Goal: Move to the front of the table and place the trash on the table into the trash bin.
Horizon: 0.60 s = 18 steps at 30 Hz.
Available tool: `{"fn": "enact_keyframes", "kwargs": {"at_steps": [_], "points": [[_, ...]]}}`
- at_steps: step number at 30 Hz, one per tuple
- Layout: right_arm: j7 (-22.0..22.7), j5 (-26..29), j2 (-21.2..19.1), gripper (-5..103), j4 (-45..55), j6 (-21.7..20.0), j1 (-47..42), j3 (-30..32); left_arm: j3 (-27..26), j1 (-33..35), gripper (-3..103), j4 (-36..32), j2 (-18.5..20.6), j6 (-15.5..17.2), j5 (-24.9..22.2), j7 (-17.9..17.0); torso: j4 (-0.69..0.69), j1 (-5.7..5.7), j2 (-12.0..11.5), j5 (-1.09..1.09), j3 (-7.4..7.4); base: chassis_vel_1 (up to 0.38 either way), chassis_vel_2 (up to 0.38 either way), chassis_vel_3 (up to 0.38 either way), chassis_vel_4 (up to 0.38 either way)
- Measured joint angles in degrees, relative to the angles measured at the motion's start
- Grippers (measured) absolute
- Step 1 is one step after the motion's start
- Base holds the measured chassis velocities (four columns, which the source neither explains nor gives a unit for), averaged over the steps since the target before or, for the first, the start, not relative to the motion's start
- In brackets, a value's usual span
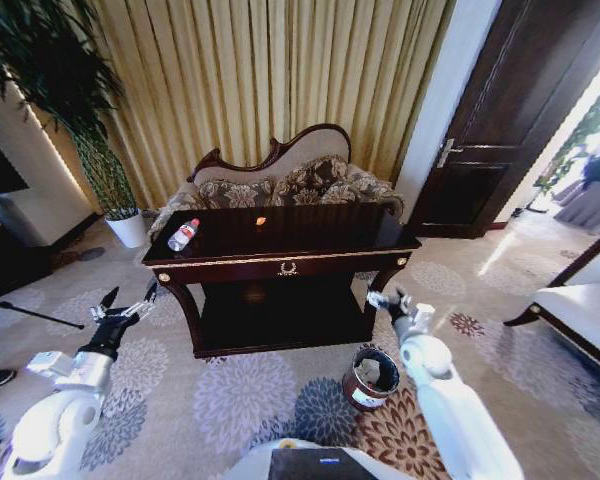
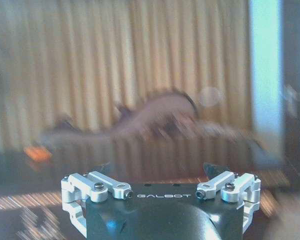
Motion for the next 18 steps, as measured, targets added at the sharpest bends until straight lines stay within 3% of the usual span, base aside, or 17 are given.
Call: {"fn": "enact_keyframes", "kwargs": {"at_steps": [3,18], "points": [[0.0,1.1,0.0,100,5.6,-1.0,0.2,-1.6,-0.4,-0.3,100,-0.7,0.5,0.4,0.0,-0.5,0.01,0.00,0.0,0.01,0.00,0.000,0.000,0.000,0.000],[0.0,-3.5,1.4,100,2.4,0.4,-0.8,-3.1,0.2,-0.9,100,-0.9,0.5,1.3,0.0,-1.2,0.00,-0.01,0.0,0.02,0.00,-0.004,0.003,0.003,-0.004]]}}
